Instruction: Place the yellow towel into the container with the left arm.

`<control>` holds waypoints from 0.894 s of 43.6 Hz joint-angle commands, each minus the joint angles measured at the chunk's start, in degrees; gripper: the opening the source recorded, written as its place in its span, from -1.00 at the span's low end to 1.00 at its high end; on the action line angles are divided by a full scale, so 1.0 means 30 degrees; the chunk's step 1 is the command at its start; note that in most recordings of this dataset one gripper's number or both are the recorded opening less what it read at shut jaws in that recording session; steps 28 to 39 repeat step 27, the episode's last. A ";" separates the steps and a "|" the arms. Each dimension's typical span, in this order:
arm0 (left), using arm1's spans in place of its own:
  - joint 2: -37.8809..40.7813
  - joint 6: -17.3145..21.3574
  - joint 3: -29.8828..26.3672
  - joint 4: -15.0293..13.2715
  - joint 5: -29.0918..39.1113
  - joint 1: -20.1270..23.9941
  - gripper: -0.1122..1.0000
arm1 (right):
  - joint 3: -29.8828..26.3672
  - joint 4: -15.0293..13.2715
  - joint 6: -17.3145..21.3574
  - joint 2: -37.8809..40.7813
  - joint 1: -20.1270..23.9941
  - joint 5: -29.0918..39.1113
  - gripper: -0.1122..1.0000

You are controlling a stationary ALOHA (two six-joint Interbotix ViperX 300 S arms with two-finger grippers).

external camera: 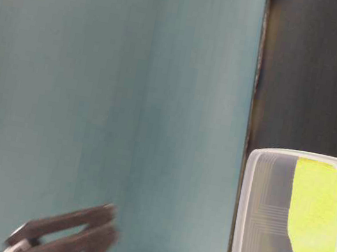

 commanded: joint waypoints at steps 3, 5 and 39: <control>-0.2725 -0.0674 0.1406 0.0059 -0.1465 0.0205 0.75 | -0.0352 0.0059 0.0029 0.0117 -0.0117 -0.0146 0.58; -0.3574 -0.0820 0.1904 0.0059 -0.1787 0.0176 0.75 | -0.0352 0.0029 0.0029 0.0117 -0.0117 -0.0088 0.58; -1.1514 -0.1816 0.5625 0.0029 -0.3281 0.0059 0.74 | 0.0059 0.0059 0.0059 0.0527 -0.0117 0.0469 0.58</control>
